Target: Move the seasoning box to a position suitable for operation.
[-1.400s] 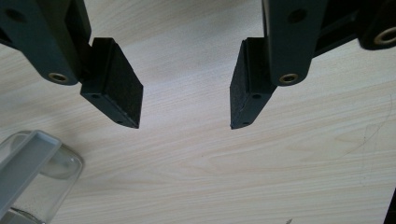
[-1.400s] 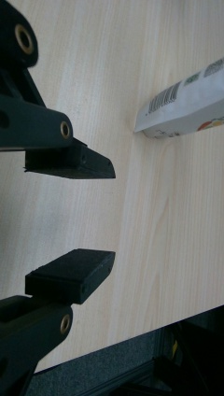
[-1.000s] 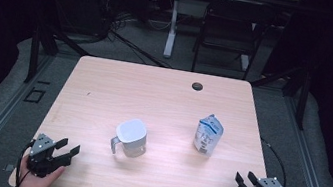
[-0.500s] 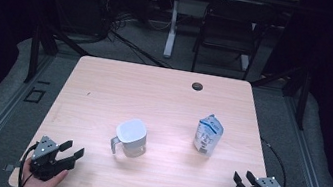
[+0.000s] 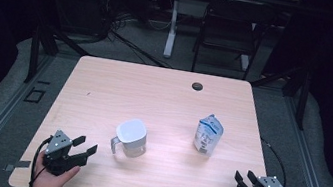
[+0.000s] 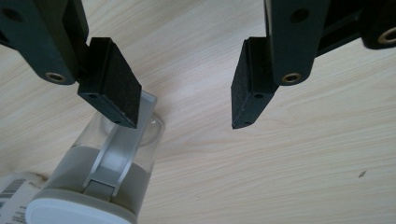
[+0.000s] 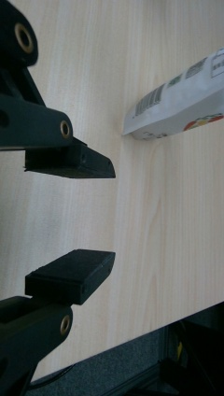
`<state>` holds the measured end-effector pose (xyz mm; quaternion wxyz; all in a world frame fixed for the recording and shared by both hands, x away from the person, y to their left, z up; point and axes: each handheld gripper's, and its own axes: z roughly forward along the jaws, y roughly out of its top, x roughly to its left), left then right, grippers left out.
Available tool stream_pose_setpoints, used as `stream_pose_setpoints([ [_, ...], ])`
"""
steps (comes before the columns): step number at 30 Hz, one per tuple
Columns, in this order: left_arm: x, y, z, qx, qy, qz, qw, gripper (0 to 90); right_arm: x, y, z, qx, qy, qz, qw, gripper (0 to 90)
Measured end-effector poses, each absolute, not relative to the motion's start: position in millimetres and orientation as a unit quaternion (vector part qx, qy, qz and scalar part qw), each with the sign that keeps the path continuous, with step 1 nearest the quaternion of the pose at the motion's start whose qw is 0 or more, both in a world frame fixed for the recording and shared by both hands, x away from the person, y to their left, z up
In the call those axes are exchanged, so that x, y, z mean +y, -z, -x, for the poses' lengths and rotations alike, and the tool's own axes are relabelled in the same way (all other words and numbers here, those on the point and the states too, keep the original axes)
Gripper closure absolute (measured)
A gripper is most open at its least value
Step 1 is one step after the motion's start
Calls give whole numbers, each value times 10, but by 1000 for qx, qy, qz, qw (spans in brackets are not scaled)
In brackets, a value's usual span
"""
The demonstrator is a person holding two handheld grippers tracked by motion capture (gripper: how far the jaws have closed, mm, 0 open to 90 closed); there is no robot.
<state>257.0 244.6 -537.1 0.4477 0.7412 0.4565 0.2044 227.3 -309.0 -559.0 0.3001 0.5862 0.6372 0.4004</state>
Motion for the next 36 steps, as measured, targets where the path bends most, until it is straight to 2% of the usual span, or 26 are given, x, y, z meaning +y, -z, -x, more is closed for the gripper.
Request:
stream_pose_setpoints([
  [12,2297,5227,-2469,456,-213,-734,456,415,-3047,5539,-2186,636,-410,-582,299,528],
  [21,2200,5283,-2451,454,-208,-734,459,394,-3042,5552,-2192,640,-406,-581,295,528],
  [36,1926,5343,-2559,445,-207,-751,441,408,-3044,5550,-2193,638,-410,-582,292,525],
])
